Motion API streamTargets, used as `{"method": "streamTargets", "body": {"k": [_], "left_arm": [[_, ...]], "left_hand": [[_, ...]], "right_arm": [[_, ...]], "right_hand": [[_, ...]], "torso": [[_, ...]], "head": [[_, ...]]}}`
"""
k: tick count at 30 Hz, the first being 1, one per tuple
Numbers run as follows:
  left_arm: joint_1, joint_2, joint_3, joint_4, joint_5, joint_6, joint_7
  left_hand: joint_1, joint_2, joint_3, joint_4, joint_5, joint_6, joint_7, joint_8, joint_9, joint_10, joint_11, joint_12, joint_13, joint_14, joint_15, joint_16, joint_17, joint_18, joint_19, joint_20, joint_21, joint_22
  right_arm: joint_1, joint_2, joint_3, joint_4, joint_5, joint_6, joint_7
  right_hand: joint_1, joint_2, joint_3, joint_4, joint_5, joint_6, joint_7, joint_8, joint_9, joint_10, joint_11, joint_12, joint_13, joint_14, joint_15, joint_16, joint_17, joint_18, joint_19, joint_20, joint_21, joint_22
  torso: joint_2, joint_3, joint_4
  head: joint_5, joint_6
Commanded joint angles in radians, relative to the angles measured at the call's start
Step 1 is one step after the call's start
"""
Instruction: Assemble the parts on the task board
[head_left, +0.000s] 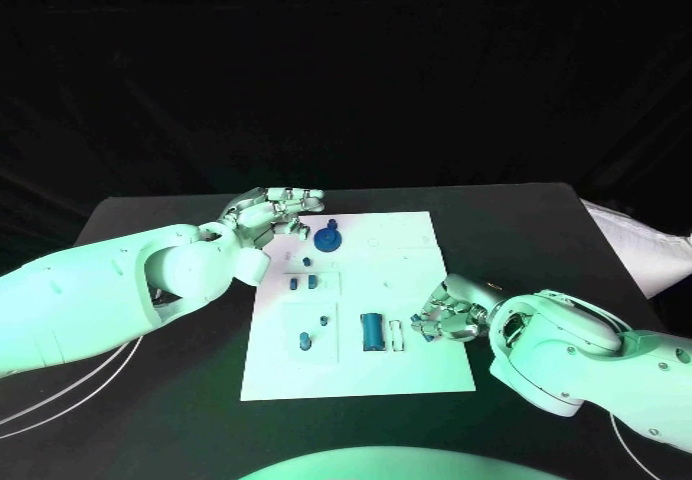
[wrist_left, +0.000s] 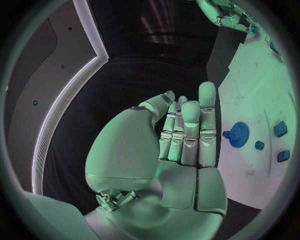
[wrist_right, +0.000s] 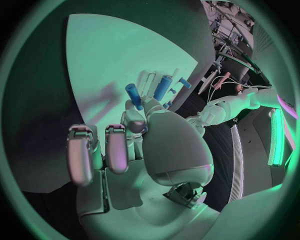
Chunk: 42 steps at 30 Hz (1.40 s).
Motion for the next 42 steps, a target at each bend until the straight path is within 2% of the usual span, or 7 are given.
{"method": "streamTargets", "body": {"k": [1,8,13,26,42], "left_arm": [[0.0,0.001,0.001,0.004,0.004,0.017,0.005],[0.0,0.002,0.001,0.005,0.004,0.02,0.004],[0.0,0.003,0.001,0.005,0.004,0.021,0.004],[0.0,0.003,0.001,0.006,0.004,0.022,0.002],[0.0,0.004,0.001,0.012,0.004,0.028,-0.004]], "left_hand": [[0.002,0.004,-0.002,-0.005,0.004,-0.008,-0.002,0.005,-0.001,-0.008,0.0,0.007,0.001,-0.006,0.0,-0.001,0.0,0.011,-0.007,0.003,-0.003,-0.001],[0.002,0.004,-0.002,-0.005,0.004,-0.008,-0.002,0.005,-0.001,-0.008,0.0,0.007,0.001,-0.006,0.0,-0.001,0.0,0.011,-0.007,0.003,-0.003,-0.001],[0.002,0.004,-0.002,-0.005,0.004,-0.008,-0.002,0.005,-0.001,-0.008,0.0,0.007,0.001,-0.006,0.0,-0.001,0.0,0.011,-0.007,0.003,-0.003,-0.001],[0.002,0.004,-0.002,-0.005,0.004,-0.008,-0.002,0.005,-0.001,-0.008,0.0,0.007,0.001,-0.006,0.0,-0.001,0.0,0.011,-0.007,0.003,-0.003,-0.001],[0.003,0.005,-0.002,-0.006,0.005,-0.008,-0.001,0.005,-0.001,-0.008,0.001,0.008,0.001,-0.007,0.0,-0.001,-0.002,0.011,-0.007,0.003,-0.005,-0.002]], "right_arm": [[0.001,0.009,0.0,0.002,0.093,-0.041,-0.006],[0.001,0.036,0.0,-0.015,0.111,-0.006,-0.008],[-0.003,0.059,0.0,-0.028,0.118,0.017,-0.008],[-0.005,0.085,0.0,-0.047,0.09,0.079,-0.013],[-0.005,0.098,0.0,-0.057,0.037,0.085,-0.016]], "right_hand": [[-0.005,-0.006,0.008,0.002,0.009,0.005,0.003,-0.003,0.0,0.005,0.002,0.006,0.003,0.067,-0.005,0.0,0.08,-0.009,0.03,-0.005,0.003,0.16],[-0.018,-0.015,0.01,0.01,0.021,0.007,0.003,-0.002,0.002,0.006,0.002,0.01,0.006,0.067,-0.005,0.0,0.08,-0.009,0.03,-0.005,0.003,0.16],[-0.027,-0.016,0.01,0.017,0.024,0.013,0.001,0.001,0.005,0.008,0.001,0.012,0.008,0.068,-0.006,0.001,0.082,-0.009,0.03,-0.005,0.003,0.161],[-0.052,-0.011,0.012,0.035,0.018,0.036,-0.009,0.017,0.017,0.028,-0.007,0.057,0.038,0.069,-0.011,0.003,0.085,-0.01,0.033,-0.009,0.005,0.164],[-0.06,-0.005,0.016,0.041,0.013,0.044,-0.014,0.024,0.022,0.039,-0.011,0.082,0.056,0.07,-0.015,0.007,0.091,-0.011,0.036,-0.012,0.008,0.169]], "torso": [[0.0,-0.0004,-0.0019],[0.0,-0.0001,-0.0027],[0.001,0.0019,-0.0028],[0.0,0.0016,-0.0028],[0.0,0.0018,-0.0026]], "head": [[0.003,-0.001],[0.003,-0.002],[0.004,-0.004],[0.004,-0.007],[0.005,-0.007]]}}
